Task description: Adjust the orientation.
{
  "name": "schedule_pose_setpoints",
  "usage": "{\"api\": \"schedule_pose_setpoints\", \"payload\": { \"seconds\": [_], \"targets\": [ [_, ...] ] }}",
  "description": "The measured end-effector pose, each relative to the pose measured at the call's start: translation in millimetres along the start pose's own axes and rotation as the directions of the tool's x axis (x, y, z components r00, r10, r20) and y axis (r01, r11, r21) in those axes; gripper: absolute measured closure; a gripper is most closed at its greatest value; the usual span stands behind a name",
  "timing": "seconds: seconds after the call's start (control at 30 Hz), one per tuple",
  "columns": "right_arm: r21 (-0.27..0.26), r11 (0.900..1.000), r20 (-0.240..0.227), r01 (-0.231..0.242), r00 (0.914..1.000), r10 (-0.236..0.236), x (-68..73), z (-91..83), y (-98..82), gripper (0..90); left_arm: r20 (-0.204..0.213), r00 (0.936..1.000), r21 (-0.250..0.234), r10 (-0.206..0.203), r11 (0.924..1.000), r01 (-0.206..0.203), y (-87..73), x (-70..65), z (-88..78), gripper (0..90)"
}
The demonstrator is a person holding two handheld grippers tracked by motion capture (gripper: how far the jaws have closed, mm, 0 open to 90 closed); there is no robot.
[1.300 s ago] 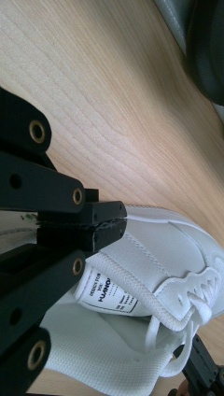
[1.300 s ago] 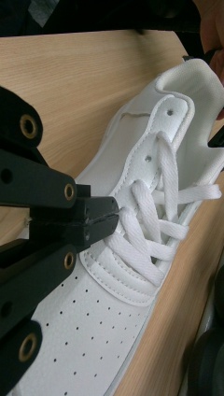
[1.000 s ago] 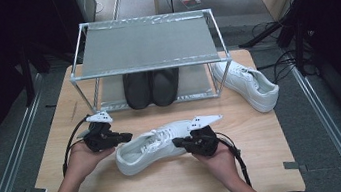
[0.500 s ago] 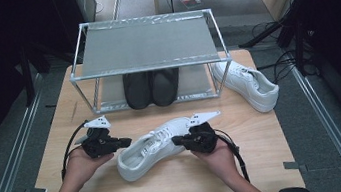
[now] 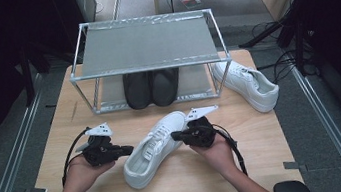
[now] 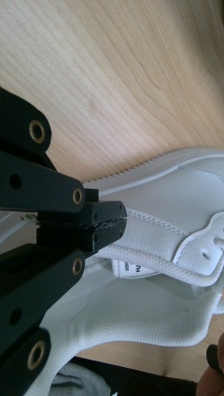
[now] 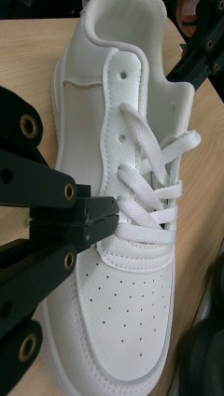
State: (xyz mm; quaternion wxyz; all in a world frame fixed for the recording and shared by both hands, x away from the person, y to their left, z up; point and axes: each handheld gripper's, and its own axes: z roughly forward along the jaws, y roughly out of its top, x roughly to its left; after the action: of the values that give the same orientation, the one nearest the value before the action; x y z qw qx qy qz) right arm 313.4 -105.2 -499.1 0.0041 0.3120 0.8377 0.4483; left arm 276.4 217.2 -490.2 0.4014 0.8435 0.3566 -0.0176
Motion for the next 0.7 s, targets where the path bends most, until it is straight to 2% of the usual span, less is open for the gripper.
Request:
{"api": "schedule_pose_setpoints", "payload": {
  "seconds": [0.17, 0.7],
  "targets": [
    [0.004, 1.0, 0.006, 0.018, 0.9998, -0.018, -1.2, 3.8, 4.2, 90.0, 0.002, 0.9999, 0.0, -0.012, 0.9999, 0.012, -3.6, -5.8, -0.5, 90.0],
    [0.001, 1.0, 0.008, 0.024, 0.9997, -0.024, -5.2, 16.7, 15.4, 89.2, 0.022, 0.9997, 0.018, 0.008, 0.9998, -0.009, -10.6, -31.9, 5.7, 90.0]
  ]
}}
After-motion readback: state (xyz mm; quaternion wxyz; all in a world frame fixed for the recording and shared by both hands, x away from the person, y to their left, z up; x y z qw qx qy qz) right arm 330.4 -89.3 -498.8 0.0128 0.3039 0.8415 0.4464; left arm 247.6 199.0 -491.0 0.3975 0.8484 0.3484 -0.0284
